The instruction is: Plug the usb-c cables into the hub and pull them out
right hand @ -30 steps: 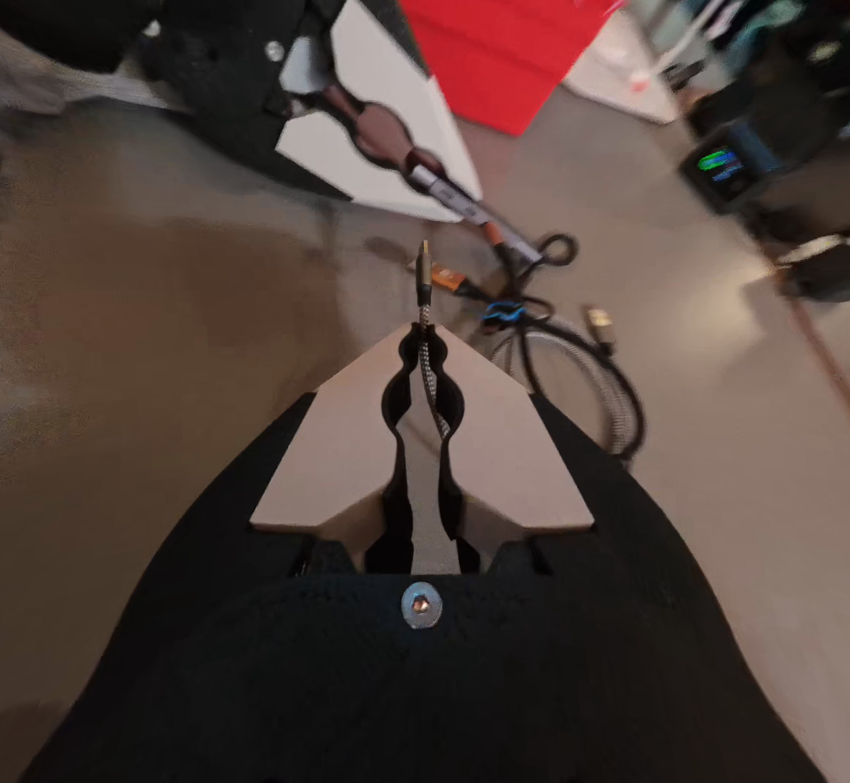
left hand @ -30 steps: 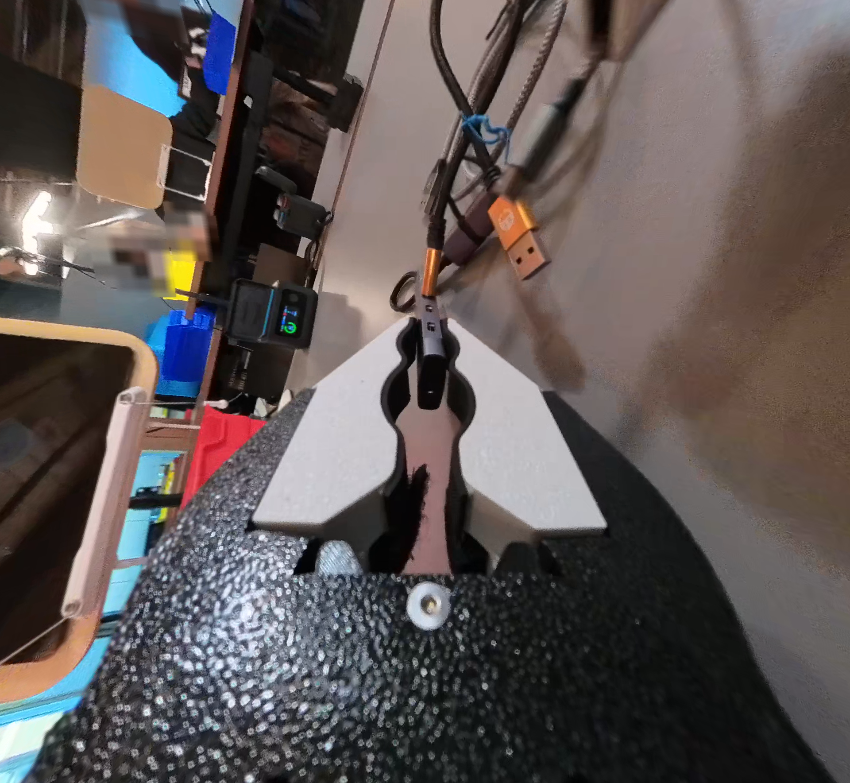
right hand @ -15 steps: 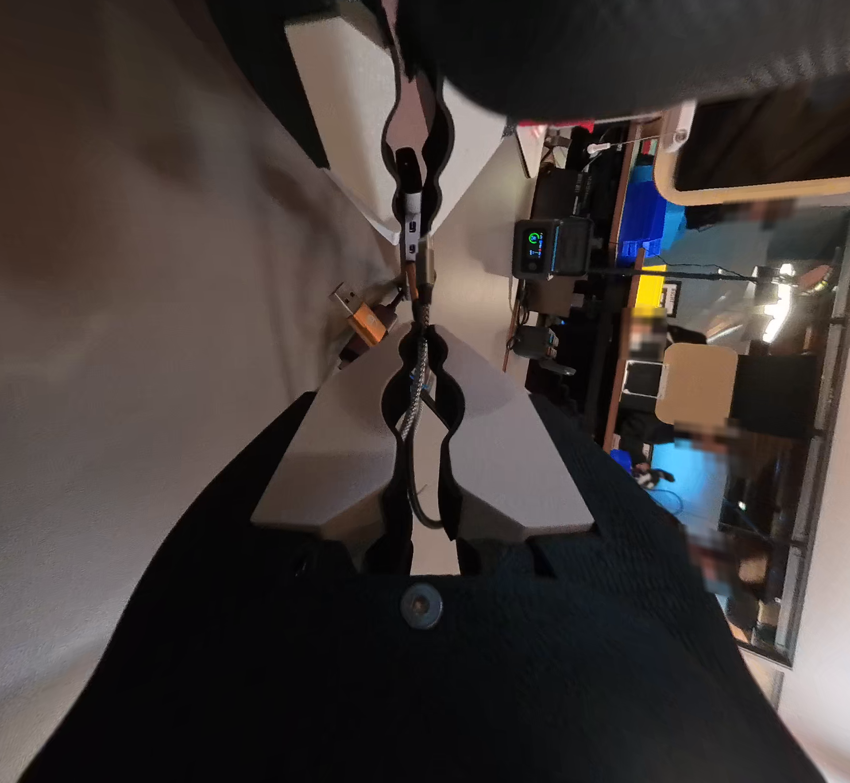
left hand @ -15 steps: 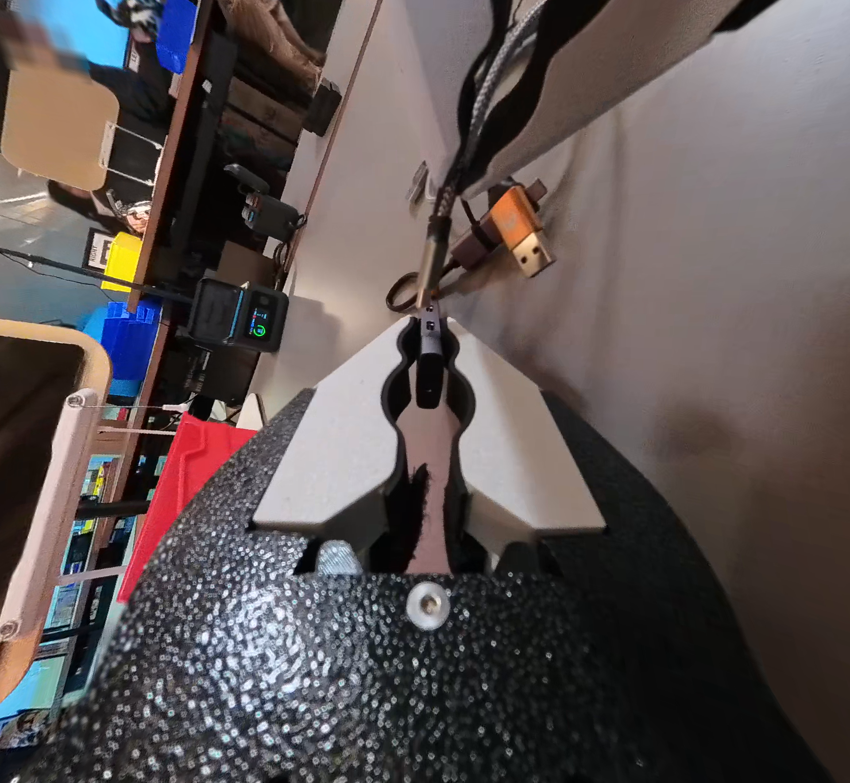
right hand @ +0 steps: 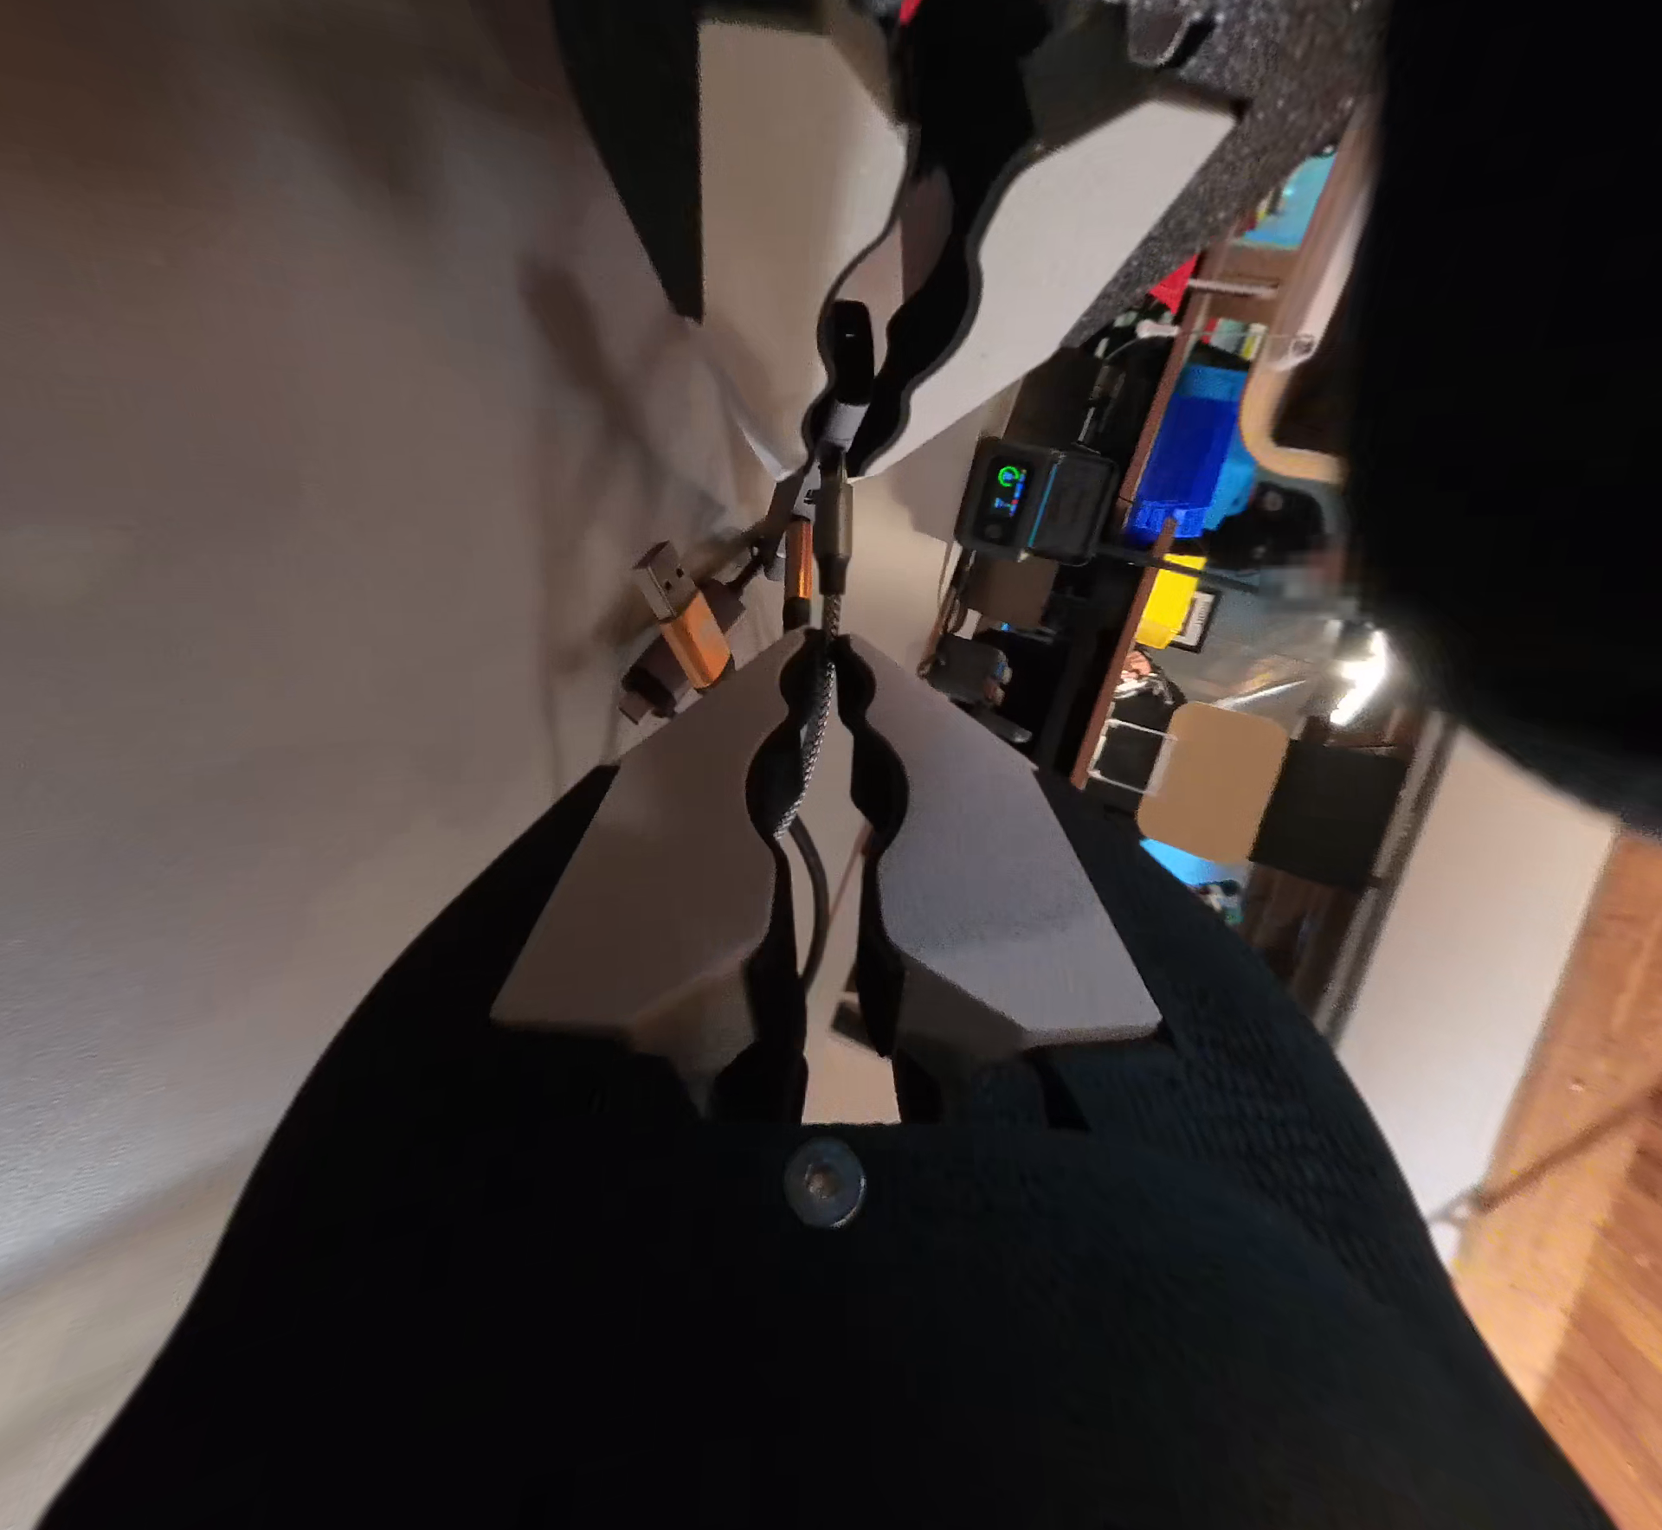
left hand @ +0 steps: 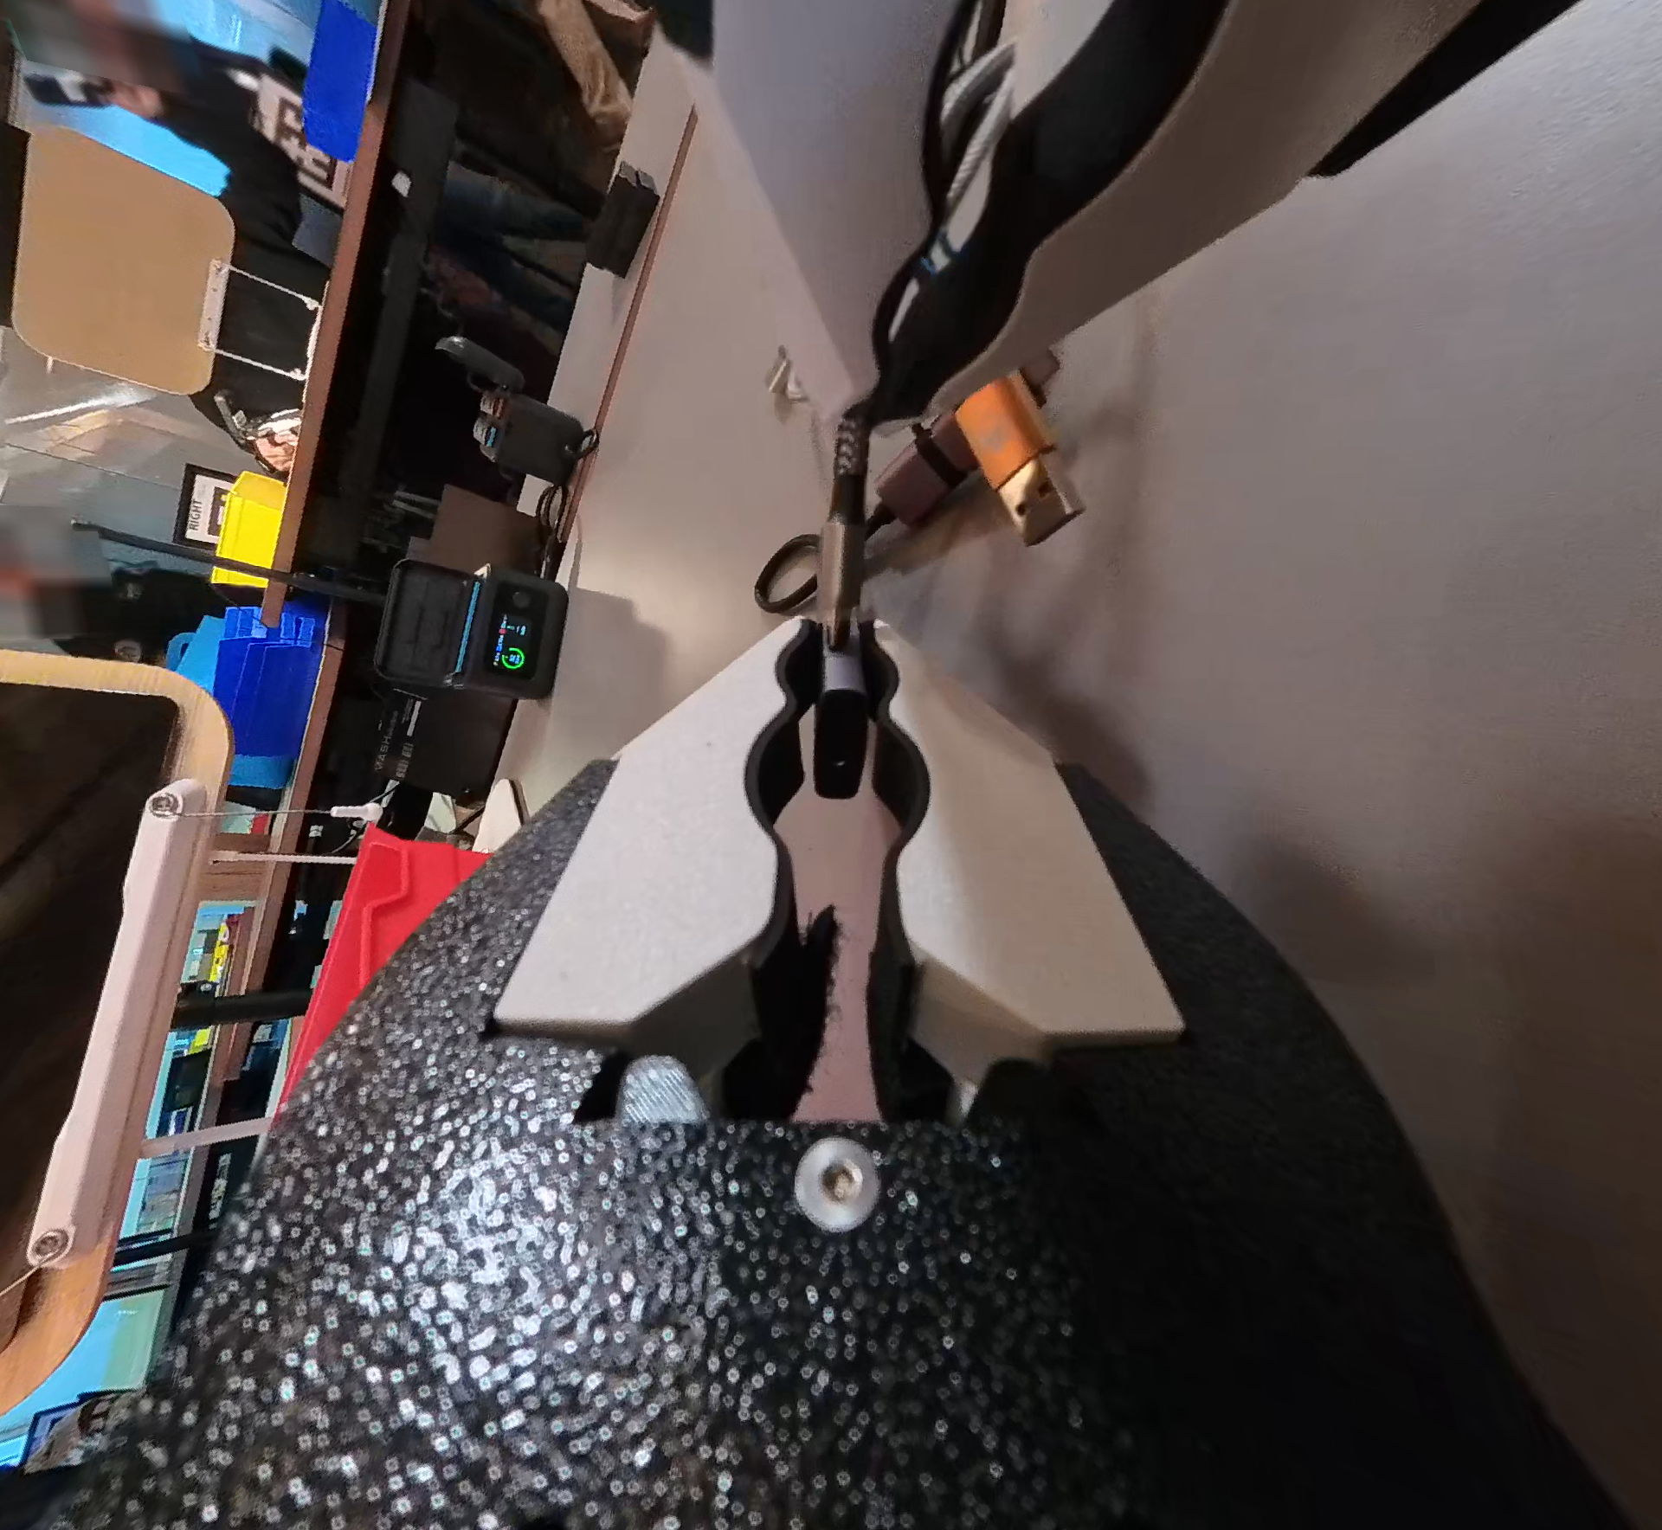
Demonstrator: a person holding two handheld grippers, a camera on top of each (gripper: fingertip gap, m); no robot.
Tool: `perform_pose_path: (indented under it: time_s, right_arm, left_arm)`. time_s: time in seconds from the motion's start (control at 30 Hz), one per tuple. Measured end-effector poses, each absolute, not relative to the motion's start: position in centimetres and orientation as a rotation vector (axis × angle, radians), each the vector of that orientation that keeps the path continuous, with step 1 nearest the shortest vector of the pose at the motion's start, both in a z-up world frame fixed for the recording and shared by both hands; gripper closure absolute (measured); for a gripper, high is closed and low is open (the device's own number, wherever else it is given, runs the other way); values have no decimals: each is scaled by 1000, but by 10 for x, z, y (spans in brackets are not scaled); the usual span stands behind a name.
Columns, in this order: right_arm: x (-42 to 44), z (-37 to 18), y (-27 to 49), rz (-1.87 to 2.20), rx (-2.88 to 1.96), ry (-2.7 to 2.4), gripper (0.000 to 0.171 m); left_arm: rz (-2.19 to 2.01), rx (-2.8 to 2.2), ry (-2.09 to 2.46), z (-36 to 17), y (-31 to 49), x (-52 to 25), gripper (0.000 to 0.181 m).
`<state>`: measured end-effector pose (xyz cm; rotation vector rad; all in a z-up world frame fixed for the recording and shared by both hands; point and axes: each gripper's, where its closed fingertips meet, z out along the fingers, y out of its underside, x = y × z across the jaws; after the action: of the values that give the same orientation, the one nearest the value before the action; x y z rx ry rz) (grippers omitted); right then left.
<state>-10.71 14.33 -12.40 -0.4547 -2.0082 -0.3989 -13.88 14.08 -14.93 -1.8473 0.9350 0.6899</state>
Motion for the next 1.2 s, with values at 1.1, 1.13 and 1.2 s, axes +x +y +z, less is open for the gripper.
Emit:
perform_pose_path:
  time_s: [1.1,1.13,1.2]
  right_arm:
    - [-113,-113,148,-658,-173,-1902,171]
    - [-113,-112,148,-663,-173,-1900,171]
    - [-113,-112,148,-669,-168,-1897,171]
  left_arm:
    - [574,-1933,860,-147,142,-139,174]
    - [575,-1934,860,-147,142,-139,174]
    - [575,-1936,857,-147,142,-138,174]
